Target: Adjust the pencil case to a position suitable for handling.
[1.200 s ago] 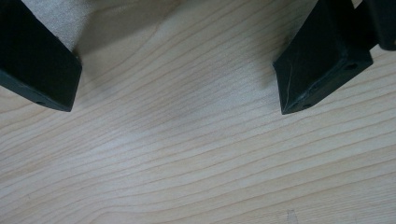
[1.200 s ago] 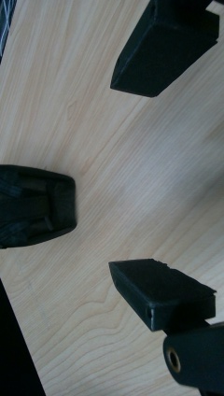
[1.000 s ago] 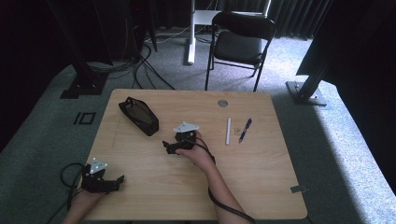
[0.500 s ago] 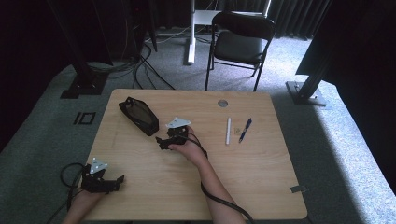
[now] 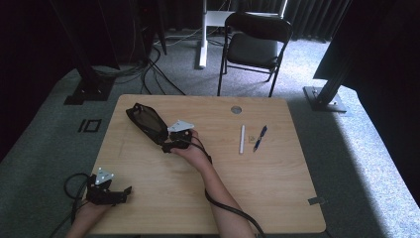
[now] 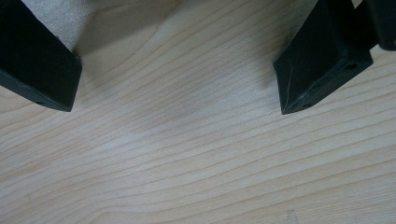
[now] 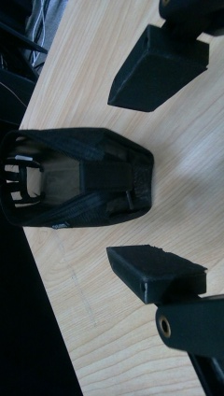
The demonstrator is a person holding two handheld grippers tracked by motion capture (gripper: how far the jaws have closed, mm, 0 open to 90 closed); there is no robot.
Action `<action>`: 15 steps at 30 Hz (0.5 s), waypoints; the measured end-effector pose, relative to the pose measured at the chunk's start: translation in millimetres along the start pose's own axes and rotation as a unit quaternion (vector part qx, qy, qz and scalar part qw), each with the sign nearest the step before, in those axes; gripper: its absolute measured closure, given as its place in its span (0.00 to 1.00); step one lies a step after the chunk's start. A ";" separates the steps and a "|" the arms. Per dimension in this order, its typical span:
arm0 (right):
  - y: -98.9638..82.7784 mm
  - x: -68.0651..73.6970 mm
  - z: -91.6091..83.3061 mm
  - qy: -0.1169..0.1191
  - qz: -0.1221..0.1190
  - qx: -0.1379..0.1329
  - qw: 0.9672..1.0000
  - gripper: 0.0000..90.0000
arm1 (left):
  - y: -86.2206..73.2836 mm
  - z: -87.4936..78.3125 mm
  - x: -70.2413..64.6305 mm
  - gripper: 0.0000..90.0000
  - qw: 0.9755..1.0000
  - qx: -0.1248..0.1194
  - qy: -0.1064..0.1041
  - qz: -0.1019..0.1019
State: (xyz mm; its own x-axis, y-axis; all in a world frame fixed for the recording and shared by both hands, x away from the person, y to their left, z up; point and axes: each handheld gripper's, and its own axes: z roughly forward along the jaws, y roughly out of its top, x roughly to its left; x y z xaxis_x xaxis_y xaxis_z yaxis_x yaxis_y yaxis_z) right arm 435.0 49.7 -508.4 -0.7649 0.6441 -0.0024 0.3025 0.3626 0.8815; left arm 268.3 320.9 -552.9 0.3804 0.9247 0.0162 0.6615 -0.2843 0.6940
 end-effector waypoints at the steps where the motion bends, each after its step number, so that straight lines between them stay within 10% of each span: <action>1: 0.3 0.5 1.5 0.000 -0.001 0.000 1.000 0.28 | 0.0 0.0 0.0 0.01 1.000 0.000 0.000 0.000; 15: 8.2 3.5 17.3 -0.017 0.004 0.019 1.000 0.53 | 0.0 -0.1 0.2 0.01 1.000 0.000 0.000 0.001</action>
State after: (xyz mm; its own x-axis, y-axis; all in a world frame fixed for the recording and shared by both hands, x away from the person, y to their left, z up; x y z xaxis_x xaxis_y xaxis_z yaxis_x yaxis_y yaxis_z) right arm 444.6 66.6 -509.3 -0.7429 0.6693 -0.0115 0.3311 0.3825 0.8626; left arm 268.3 321.1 -552.9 0.3814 0.9242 0.0180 0.6610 -0.2863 0.6936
